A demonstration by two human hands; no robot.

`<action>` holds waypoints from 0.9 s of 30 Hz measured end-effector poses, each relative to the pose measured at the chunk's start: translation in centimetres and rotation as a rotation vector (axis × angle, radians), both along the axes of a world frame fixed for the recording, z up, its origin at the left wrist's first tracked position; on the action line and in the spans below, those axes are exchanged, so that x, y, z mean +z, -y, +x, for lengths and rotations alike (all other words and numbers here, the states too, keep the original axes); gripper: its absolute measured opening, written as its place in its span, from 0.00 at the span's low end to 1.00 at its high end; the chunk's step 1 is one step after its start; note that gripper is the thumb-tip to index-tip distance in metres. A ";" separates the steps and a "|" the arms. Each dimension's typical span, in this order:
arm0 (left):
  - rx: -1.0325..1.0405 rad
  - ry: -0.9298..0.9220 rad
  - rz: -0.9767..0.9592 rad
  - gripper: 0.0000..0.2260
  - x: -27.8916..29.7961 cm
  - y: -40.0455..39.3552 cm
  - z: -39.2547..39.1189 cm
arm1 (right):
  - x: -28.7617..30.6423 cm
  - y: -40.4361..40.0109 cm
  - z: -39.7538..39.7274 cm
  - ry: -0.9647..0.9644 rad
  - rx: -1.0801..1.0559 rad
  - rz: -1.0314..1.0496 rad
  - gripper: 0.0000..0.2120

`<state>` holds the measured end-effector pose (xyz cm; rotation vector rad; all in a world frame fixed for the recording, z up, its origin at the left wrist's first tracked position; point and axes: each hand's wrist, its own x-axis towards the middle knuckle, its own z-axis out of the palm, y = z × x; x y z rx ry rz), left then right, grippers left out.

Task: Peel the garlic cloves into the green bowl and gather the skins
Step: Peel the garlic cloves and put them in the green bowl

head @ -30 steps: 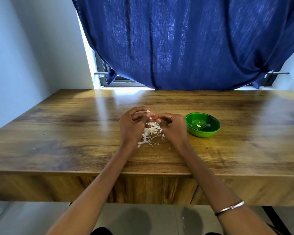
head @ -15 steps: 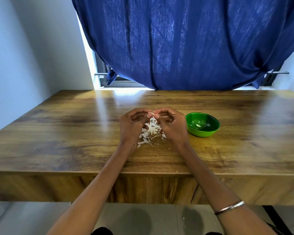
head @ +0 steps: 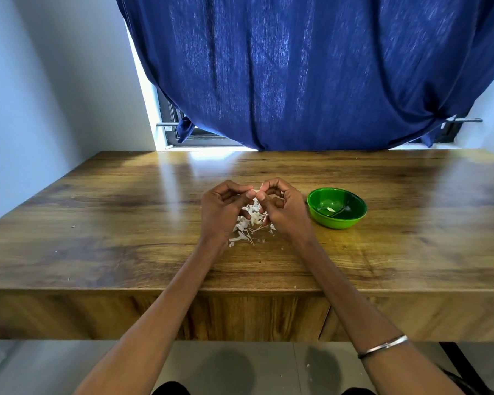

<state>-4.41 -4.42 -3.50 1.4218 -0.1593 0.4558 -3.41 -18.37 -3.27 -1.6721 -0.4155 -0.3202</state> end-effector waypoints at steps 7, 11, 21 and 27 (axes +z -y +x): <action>-0.039 0.015 0.061 0.12 -0.1 0.0 -0.1 | -0.4 0.1 0.2 0.068 -0.034 -0.063 0.06; -0.080 0.000 0.063 0.18 -0.3 0.0 0.1 | -0.6 0.0 0.3 0.086 -0.033 -0.100 0.06; -0.063 -0.004 0.041 0.11 -0.5 0.6 0.0 | -0.5 -0.4 -0.1 0.078 0.012 -0.093 0.05; -0.062 0.001 -0.019 0.04 -0.5 0.9 0.0 | -0.4 -0.5 0.2 0.066 -0.042 0.033 0.07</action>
